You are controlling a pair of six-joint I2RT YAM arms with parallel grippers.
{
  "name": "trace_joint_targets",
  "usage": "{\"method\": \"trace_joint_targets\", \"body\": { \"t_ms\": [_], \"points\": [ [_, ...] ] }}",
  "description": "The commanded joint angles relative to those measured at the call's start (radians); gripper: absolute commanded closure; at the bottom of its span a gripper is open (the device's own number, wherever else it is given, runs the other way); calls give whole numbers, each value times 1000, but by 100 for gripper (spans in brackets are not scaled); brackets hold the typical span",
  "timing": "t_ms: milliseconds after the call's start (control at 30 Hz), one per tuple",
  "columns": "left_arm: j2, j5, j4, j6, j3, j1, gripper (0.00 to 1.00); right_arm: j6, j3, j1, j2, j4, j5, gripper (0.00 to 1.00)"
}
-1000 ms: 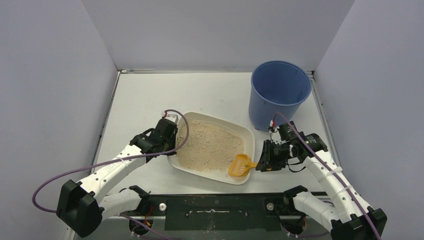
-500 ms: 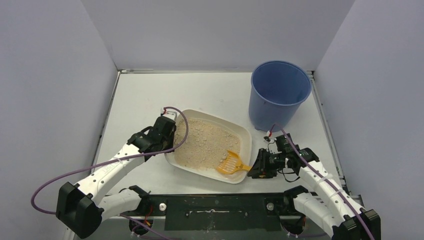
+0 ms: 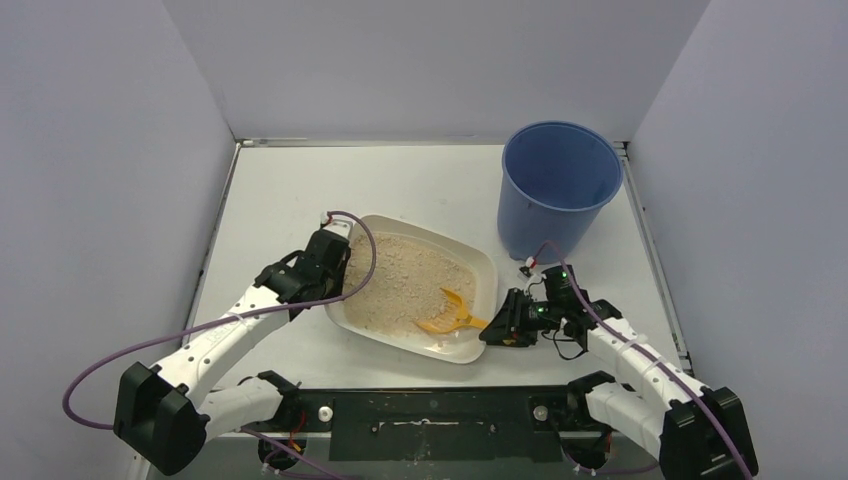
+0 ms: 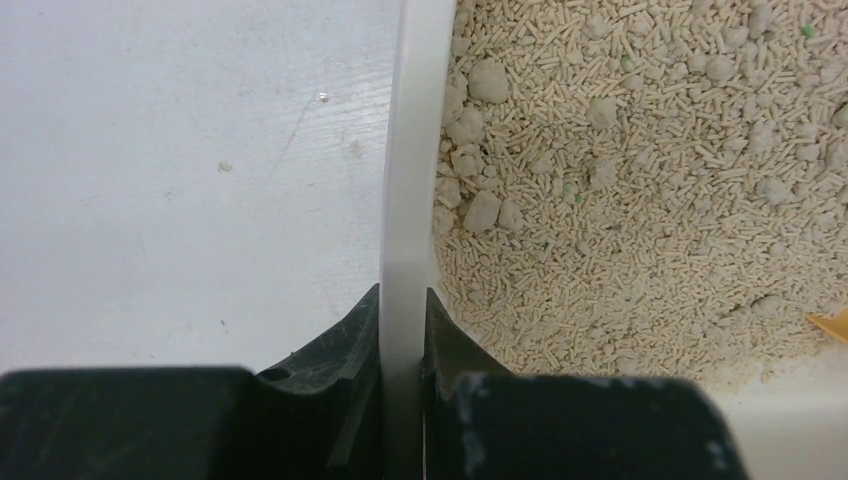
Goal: Clean the litter box
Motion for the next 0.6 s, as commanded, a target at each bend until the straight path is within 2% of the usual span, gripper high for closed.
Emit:
{"method": "trace_joint_targets", "body": {
  "t_ms": [0, 200, 367, 567],
  "points": [
    [2, 115, 170, 25, 48, -25, 100, 110, -59, 9, 88, 240, 150, 100],
    [7, 116, 174, 24, 55, -37, 100, 220, -63, 76, 141, 450, 176, 100],
    [8, 95, 163, 29, 56, -43, 100, 232, -20, 128, 183, 456, 202, 100],
    [-6, 38, 146, 50, 34, -44, 100, 234, -14, 126, 114, 434, 165, 100]
  ]
}}
